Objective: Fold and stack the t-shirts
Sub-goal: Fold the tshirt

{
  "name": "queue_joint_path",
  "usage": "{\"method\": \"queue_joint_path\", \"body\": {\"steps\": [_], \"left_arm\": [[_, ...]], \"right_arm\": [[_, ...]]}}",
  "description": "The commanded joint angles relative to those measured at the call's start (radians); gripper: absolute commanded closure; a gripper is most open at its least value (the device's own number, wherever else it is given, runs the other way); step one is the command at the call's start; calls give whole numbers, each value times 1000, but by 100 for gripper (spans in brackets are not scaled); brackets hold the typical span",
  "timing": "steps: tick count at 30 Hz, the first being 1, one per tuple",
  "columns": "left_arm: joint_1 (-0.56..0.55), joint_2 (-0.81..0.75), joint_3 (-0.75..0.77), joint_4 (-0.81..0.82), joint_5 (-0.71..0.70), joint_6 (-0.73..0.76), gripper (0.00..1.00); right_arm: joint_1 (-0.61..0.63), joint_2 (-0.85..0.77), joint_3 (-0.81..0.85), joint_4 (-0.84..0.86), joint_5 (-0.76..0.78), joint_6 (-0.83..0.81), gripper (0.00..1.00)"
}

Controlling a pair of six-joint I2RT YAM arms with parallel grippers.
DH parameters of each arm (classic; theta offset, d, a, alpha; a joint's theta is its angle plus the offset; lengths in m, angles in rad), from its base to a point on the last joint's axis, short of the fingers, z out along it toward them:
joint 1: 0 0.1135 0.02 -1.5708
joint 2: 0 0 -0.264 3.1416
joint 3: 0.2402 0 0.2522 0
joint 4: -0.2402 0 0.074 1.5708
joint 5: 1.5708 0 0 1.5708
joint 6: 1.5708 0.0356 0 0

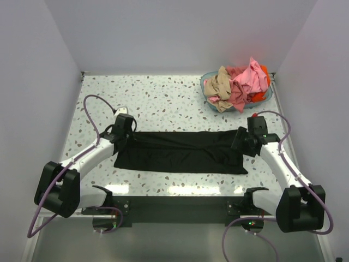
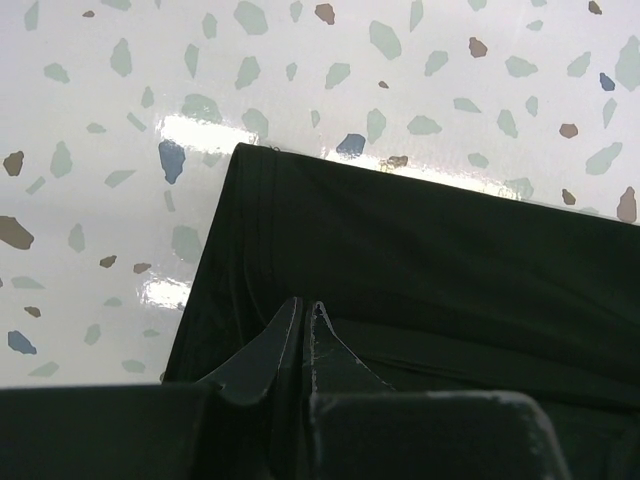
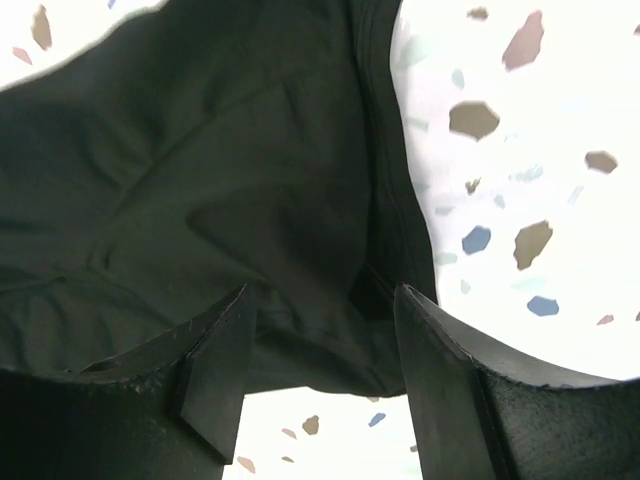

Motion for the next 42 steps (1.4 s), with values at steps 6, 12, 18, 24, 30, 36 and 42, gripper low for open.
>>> {"method": "queue_joint_path", "body": {"steps": [6, 12, 18, 24, 30, 36, 42], "left_arm": [[-3, -4, 60, -6, -25, 13, 97], [-3, 8, 66, 4, -16, 17, 98], [-3, 10, 75, 2, -17, 23, 99], [-3, 7, 77, 1, -13, 23, 100], [-4, 5, 84, -6, -14, 28, 100], [-3, -10, 113, -39, -23, 16, 100], [-3, -19, 132, -81, -68, 14, 100]], "right_arm": [[79, 36, -35, -46, 33, 48, 41], [96, 41, -57, -35, 52, 74, 42], [101, 62, -55, -42, 49, 76, 43], [104, 88, -57, -37, 19, 72, 50], [104, 87, -53, -48, 13, 66, 84], [104, 16, -15, -97, -18, 66, 100], [106, -45, 60, -189, -53, 54, 100]]}}
